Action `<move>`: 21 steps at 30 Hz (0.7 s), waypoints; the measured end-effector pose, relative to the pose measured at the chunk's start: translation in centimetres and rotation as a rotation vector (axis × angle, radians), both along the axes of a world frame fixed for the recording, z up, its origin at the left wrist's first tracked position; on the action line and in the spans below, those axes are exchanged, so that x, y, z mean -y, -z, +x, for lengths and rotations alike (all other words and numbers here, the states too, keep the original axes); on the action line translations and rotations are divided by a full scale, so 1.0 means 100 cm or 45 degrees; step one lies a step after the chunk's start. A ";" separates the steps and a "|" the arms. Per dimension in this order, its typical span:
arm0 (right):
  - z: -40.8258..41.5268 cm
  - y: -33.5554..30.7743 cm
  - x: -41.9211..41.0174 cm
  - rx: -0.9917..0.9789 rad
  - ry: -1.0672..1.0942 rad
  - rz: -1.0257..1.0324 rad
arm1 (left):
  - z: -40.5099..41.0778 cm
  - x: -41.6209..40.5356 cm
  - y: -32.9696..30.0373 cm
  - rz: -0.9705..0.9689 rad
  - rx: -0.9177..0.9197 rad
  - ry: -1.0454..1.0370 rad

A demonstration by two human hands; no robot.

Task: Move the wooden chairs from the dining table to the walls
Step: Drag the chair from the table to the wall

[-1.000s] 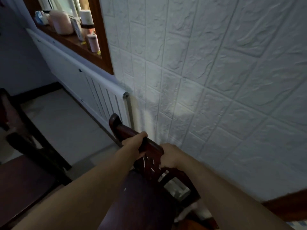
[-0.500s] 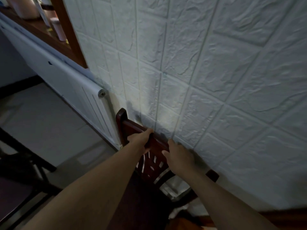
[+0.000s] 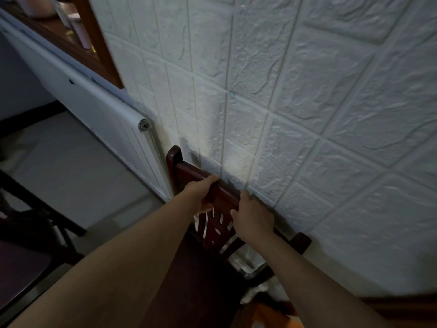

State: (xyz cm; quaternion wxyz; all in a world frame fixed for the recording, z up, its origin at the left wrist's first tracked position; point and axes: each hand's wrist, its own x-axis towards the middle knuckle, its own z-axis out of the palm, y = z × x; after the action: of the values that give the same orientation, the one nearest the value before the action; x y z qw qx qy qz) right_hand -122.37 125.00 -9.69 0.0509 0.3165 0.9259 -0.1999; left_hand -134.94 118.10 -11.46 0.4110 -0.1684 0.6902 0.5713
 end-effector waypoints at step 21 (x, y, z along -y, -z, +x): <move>-0.021 -0.048 0.185 -0.226 -0.290 -0.108 | 0.018 0.250 -0.069 -0.045 -0.232 -0.251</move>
State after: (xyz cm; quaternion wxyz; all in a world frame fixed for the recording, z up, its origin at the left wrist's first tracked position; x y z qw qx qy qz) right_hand -124.50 106.49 -4.94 0.0046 0.1880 0.9474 -0.2590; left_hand -133.16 93.06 -4.61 0.2852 -0.1900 0.7148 0.6096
